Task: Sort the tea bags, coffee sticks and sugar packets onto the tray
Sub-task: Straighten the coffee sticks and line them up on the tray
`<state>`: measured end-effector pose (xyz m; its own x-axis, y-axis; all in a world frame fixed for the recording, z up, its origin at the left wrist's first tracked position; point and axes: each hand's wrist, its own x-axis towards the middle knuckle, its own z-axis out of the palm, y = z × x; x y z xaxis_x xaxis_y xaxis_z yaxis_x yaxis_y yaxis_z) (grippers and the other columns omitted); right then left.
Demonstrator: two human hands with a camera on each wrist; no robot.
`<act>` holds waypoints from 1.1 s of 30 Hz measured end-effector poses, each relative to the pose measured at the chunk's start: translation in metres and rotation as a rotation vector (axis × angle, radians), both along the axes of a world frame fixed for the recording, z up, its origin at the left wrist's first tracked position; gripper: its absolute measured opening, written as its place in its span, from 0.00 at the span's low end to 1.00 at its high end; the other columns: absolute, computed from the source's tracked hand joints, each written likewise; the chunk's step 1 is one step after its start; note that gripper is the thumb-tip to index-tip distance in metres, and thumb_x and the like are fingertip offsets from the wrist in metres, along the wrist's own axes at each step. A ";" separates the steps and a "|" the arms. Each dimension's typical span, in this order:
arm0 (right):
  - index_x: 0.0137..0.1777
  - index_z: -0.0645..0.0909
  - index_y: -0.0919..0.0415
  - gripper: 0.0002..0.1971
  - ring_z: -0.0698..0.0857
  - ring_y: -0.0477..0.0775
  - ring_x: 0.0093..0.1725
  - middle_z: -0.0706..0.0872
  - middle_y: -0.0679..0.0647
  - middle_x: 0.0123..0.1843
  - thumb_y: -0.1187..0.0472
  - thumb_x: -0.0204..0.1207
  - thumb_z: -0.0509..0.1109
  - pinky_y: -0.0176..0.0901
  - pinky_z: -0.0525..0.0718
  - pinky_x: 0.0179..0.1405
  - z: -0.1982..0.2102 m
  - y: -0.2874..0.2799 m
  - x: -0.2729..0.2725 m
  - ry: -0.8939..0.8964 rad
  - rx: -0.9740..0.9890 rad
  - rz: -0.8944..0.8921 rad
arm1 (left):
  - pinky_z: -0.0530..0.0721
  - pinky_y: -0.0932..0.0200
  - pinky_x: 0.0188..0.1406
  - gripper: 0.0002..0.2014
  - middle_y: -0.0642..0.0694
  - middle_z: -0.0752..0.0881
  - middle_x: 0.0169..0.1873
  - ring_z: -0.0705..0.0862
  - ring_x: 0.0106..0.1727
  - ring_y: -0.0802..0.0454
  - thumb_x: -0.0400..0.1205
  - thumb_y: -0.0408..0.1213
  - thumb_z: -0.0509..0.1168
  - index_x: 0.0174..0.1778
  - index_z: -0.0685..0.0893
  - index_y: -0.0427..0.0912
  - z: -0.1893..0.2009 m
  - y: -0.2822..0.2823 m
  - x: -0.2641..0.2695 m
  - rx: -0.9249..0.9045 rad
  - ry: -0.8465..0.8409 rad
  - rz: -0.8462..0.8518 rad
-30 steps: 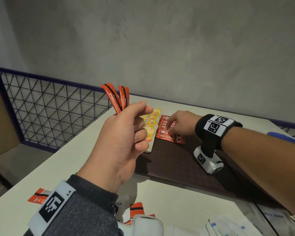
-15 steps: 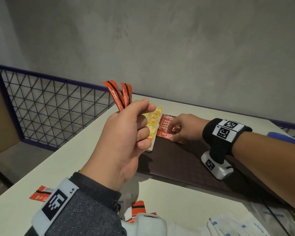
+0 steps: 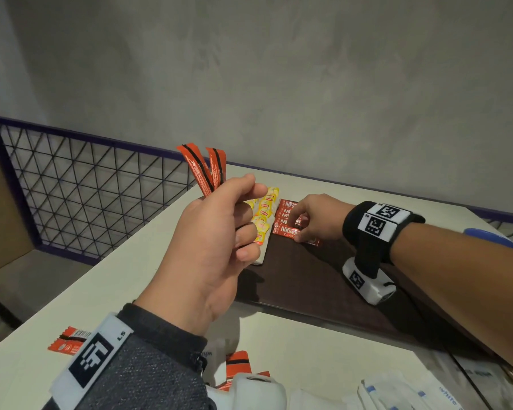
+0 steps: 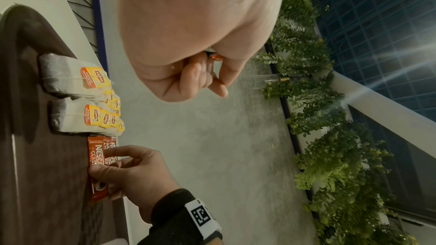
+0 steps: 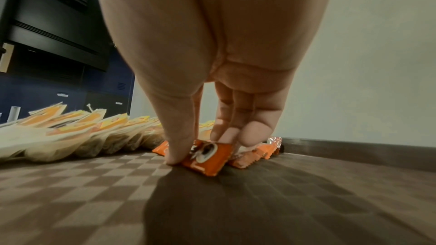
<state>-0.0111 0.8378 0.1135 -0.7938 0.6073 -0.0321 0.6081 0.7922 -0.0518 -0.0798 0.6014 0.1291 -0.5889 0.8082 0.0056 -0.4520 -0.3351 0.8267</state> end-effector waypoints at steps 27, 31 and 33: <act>0.58 0.89 0.51 0.15 0.86 0.52 0.52 0.88 0.50 0.52 0.52 0.72 0.83 0.47 0.87 0.51 -0.001 0.003 -0.005 -0.009 0.042 0.021 | 0.55 0.66 0.15 0.12 0.54 0.60 0.22 0.57 0.19 0.59 0.87 0.45 0.66 0.41 0.85 0.43 0.003 -0.002 -0.001 0.002 -0.013 -0.011; 0.59 0.90 0.50 0.15 0.87 0.53 0.52 0.89 0.50 0.53 0.52 0.73 0.83 0.48 0.87 0.52 -0.001 0.002 -0.007 -0.013 0.065 0.032 | 0.55 0.66 0.15 0.13 0.54 0.62 0.22 0.58 0.19 0.59 0.87 0.48 0.65 0.43 0.84 0.43 0.005 -0.003 -0.001 -0.001 -0.039 -0.032; 0.59 0.90 0.49 0.15 0.88 0.52 0.51 0.90 0.50 0.53 0.52 0.73 0.83 0.49 0.88 0.53 -0.001 0.003 -0.007 -0.007 0.076 0.035 | 0.55 0.65 0.16 0.15 0.53 0.63 0.23 0.57 0.19 0.59 0.87 0.50 0.65 0.42 0.84 0.44 0.006 -0.004 -0.001 -0.003 -0.056 -0.042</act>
